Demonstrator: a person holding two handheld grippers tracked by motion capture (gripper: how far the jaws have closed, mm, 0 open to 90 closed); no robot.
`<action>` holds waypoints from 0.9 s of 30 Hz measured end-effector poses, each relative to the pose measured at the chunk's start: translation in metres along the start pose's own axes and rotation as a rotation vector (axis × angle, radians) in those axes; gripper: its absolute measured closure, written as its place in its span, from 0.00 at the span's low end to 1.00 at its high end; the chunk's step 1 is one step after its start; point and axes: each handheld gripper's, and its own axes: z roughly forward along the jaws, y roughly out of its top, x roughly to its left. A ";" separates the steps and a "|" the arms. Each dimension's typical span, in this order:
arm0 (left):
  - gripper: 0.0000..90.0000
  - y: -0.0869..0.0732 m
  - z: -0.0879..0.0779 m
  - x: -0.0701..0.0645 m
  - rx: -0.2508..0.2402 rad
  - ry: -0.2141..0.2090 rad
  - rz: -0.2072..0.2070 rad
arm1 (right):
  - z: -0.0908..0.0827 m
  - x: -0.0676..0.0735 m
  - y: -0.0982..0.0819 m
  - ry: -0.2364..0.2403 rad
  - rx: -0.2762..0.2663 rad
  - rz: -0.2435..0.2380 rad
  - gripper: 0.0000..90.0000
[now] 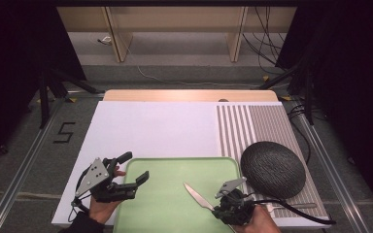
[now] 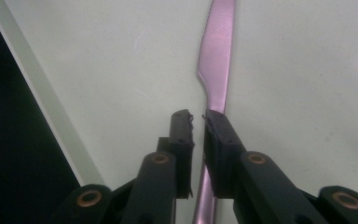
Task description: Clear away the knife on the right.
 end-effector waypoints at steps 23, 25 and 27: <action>0.18 0.000 0.000 0.000 0.001 0.001 0.002 | 0.013 0.006 0.000 -0.097 0.122 -0.066 1.00; 0.18 0.000 0.000 0.000 0.000 0.001 0.002 | 0.012 0.004 0.000 -0.112 0.128 -0.068 1.00; 0.18 0.000 0.000 0.000 0.000 0.002 0.002 | 0.010 0.002 -0.001 -0.118 0.131 -0.062 1.00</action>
